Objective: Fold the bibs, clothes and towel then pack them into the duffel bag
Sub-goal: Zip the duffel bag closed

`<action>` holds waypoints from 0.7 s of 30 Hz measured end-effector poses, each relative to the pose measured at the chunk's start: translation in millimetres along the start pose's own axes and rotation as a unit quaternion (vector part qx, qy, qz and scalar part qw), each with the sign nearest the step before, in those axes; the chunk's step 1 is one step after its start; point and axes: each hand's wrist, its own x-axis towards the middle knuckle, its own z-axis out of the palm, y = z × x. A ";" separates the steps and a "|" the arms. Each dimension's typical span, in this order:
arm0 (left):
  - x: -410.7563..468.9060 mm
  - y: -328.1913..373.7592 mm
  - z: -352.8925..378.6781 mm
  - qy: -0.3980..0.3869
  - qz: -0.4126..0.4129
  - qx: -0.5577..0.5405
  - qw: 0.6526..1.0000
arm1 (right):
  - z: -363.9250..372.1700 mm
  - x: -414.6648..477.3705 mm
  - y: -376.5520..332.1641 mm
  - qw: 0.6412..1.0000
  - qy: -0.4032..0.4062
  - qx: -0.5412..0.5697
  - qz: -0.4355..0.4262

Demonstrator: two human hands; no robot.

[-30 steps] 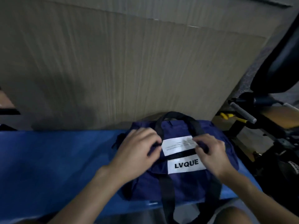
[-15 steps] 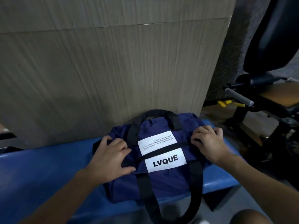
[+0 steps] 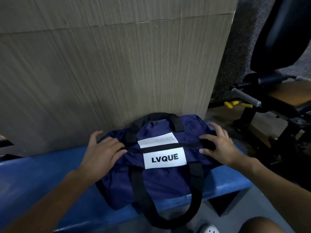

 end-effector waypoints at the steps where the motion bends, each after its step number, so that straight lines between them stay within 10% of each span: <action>1: 0.7 -0.3 -1.1 0.005 -0.011 -0.003 1.000 | 2.5 0.8 1.4 0.999 0.003 0.032 0.001; 21: 4.8 -16.6 -14.2 -0.082 -0.097 -0.072 0.989 | -35.7 -3.7 -21.5 0.993 0.051 0.091 0.055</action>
